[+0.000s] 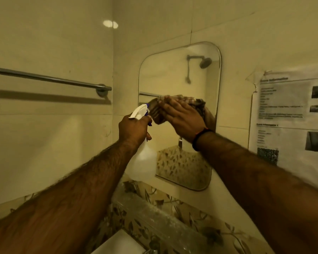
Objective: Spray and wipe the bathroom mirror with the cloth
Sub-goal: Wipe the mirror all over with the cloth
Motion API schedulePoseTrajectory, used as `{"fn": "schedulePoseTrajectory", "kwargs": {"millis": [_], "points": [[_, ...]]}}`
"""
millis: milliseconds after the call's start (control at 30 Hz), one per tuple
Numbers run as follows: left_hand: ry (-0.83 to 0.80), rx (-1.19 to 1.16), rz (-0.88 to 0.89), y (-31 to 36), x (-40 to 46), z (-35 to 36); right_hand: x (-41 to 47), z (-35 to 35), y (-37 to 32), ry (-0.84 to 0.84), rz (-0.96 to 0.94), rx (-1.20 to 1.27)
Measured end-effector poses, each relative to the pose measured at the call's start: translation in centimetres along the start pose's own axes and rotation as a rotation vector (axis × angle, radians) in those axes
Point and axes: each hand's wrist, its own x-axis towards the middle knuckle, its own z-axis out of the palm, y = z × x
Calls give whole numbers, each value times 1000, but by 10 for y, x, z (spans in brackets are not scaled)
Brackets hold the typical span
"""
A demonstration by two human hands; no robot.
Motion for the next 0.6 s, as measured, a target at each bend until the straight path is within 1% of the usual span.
{"fn": "schedulePoseTrajectory", "kwargs": {"millis": [100, 233, 400, 600], "points": [[-15, -51, 24, 9, 16, 2, 28, -13, 26, 56, 41, -61], [-26, -57, 28, 18, 29, 5, 60, -22, 58, 95, 76, -118], [-27, -50, 30, 20, 43, 11, 82, -27, 82, 71, 111, -167], [-31, -50, 36, 18, 55, 12, 106, -9, 106, 78, 99, -244]]}}
